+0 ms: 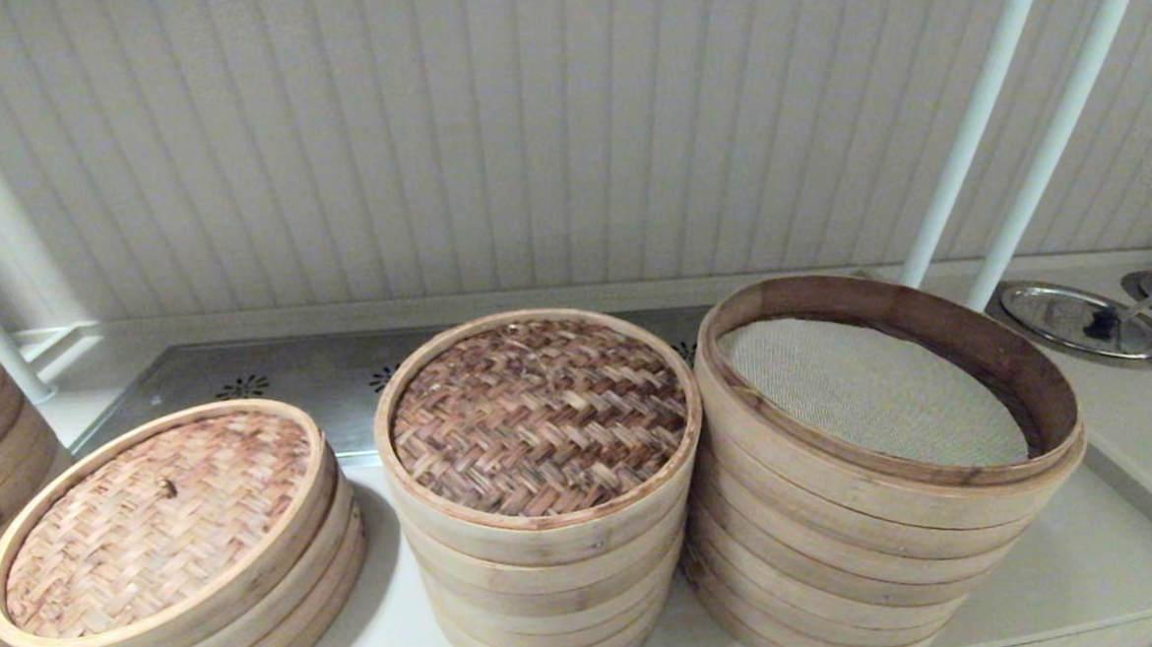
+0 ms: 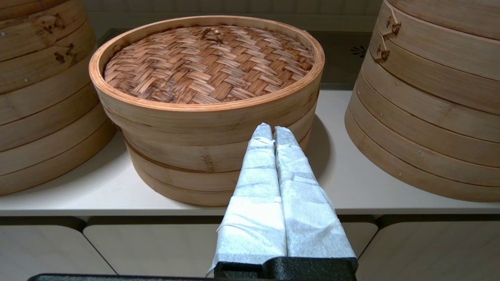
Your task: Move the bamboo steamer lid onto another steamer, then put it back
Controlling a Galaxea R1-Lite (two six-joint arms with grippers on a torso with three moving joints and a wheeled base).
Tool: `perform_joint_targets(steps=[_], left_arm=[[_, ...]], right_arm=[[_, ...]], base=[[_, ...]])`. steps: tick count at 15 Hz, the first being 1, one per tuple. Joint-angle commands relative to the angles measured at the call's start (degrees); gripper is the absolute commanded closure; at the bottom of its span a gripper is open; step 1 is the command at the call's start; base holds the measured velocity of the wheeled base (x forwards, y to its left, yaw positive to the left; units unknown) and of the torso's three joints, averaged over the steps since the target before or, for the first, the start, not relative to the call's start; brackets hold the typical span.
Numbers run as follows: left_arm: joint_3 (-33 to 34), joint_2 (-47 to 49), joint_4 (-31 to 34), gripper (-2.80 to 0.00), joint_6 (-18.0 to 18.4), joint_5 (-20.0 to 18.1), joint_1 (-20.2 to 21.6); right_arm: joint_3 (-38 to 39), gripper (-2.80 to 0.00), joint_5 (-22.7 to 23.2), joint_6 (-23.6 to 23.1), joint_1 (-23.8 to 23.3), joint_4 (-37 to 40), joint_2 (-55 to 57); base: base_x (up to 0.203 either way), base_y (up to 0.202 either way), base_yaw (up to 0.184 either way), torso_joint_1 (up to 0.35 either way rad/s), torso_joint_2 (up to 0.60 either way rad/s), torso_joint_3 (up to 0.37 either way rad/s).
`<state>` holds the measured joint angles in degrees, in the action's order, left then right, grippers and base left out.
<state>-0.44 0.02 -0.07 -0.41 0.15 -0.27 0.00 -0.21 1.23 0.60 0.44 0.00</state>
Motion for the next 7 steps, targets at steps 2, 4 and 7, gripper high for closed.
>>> perform_joint_targets(steps=[2, 4, 7], left_arm=[[0.00, -0.02, -0.01, 0.00, -0.02, 0.03, 0.00], [0.00, 0.02, -0.01, 0.00, -0.02, 0.03, 0.00], [0.00, -0.01, -0.01, 0.00, -0.02, 0.03, 0.00]], right_arm=[[0.09, 0.00, -0.06, 0.10, 0.02, 0.00, 0.18], [0.09, 0.00, -0.06, 0.18, 0.02, 0.00, 0.18], [0.09, 0.00, -0.06, 0.26, 0.02, 0.00, 0.19]], base=[[0.000, 0.000, 0.000, 0.000, 0.00, 0.000], [0.000, 0.000, 0.000, 0.000, 0.00, 0.000], [0.000, 0.000, 0.000, 0.000, 0.00, 0.000]])
